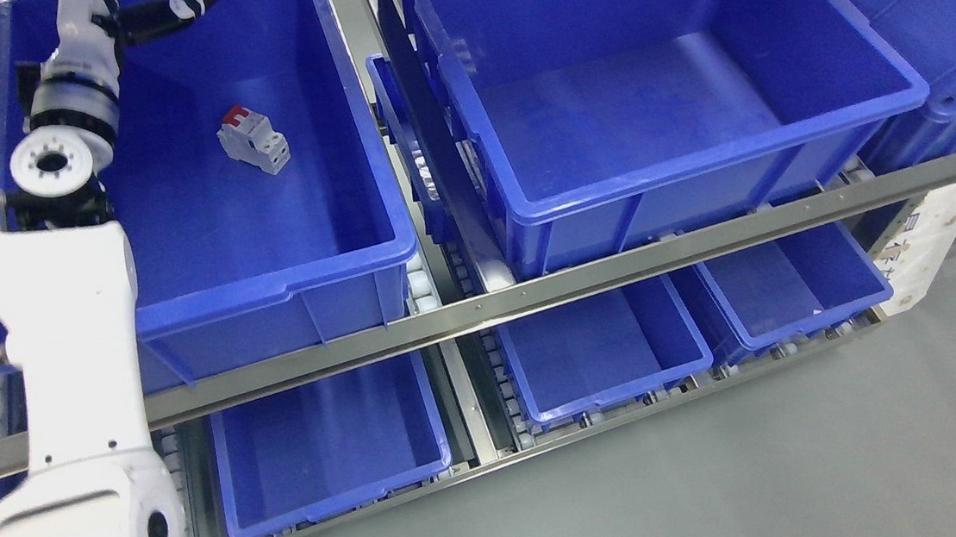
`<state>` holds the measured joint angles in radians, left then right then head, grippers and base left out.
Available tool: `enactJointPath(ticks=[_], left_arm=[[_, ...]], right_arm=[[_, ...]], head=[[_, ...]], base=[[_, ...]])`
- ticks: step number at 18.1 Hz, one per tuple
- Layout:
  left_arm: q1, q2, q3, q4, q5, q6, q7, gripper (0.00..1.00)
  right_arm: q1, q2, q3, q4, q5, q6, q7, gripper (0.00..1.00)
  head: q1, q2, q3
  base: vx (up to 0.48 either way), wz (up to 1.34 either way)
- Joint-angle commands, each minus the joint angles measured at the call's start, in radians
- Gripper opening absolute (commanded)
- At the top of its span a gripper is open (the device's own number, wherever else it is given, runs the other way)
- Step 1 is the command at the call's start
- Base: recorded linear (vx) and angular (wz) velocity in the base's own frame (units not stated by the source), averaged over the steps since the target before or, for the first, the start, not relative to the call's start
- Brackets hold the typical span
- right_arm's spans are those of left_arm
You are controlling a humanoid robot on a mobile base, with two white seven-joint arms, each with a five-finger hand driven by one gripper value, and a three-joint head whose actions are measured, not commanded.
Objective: Place circuit breaker on shelf
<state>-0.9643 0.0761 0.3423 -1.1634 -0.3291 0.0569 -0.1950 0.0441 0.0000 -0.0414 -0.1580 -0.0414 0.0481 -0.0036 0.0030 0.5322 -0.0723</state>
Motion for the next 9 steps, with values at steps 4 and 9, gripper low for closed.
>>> enactJointPath(ticks=[4, 9], left_arm=[[0.173, -0.059, 0.066, -0.444, 0.051, 0.009, -0.023, 1.00], [0.225, -0.059, 0.053, -0.452, 0.051, 0.015, -0.023, 1.00]], right_arm=[[0.000, -0.017, 0.000, 0.000, 0.000, -0.001, 0.001, 1.00], [0.000, -0.017, 0.000, 0.000, 0.000, -0.001, 0.001, 1.00]], head=[[0.0000, 0.000, 0.000], [0.0000, 0.000, 0.000]], base=[[-0.138, -0.08], [-0.176, -0.03]])
